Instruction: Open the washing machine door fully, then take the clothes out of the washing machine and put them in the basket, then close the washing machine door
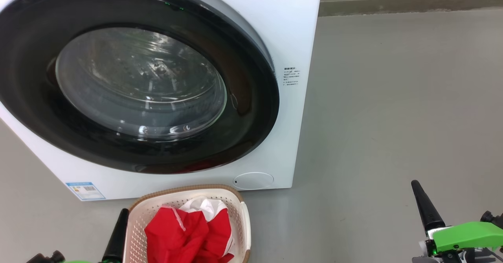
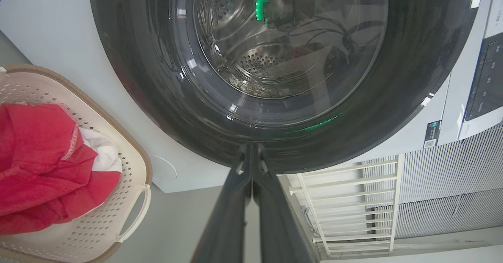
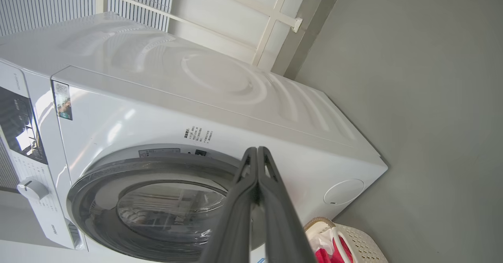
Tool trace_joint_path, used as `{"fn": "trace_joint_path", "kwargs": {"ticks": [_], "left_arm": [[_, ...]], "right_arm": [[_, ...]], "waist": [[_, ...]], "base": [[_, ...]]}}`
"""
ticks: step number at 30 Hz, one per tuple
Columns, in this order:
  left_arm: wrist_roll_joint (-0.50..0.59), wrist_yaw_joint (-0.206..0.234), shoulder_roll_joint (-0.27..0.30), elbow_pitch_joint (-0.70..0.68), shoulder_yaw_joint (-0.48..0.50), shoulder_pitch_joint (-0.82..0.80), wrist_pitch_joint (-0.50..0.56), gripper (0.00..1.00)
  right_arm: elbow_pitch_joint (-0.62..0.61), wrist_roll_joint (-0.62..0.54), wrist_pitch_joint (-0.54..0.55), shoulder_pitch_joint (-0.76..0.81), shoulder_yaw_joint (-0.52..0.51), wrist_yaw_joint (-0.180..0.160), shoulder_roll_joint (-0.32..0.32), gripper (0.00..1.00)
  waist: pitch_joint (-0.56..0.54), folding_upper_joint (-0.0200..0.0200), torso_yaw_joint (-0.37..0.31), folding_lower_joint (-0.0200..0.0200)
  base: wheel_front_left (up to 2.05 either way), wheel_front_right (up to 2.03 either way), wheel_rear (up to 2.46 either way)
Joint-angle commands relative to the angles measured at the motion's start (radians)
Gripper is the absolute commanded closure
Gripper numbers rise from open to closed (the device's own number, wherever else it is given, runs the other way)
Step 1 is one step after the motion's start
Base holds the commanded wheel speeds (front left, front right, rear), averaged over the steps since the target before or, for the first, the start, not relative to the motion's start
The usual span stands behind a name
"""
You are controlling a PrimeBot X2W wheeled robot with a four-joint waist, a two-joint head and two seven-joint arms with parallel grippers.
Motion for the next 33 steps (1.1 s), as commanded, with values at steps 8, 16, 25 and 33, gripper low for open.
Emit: {"fn": "trace_joint_path", "kwargs": {"ticks": [8,16,25,33], "left_arm": [[-0.102,-0.006,0.006,-0.027,0.037,-0.053,0.028,1.0],[-0.188,-0.006,0.005,-0.028,0.042,-0.065,0.051,1.0],[-0.285,-0.007,0.003,-0.029,0.048,-0.077,0.076,1.0],[-0.295,-0.007,0.003,-0.029,0.049,-0.078,0.079,1.0]], "right_arm": [[-0.034,0.085,0.028,-0.067,0.001,-0.001,-0.005,1.0],[-0.037,0.153,0.052,-0.081,-0.01,-0.001,0.0,1.0],[-0.04,0.23,0.079,-0.096,-0.022,-0.001,0.004,1.0],[-0.04,0.237,0.082,-0.098,-0.024,-0.001,0.005,1.0]], "waist": [[-0.002,0.0,0.002,0.0],[-0.004,0.0,0.004,0.0],[-0.006,0.0,0.006,0.0],[-0.006,0.0,0.006,0.0]], "base": [[0.0,0.0,0.0],[0.0,0.0,0.0],[0.0,0.0,0.0],[0.0,0.0,0.0]]}}
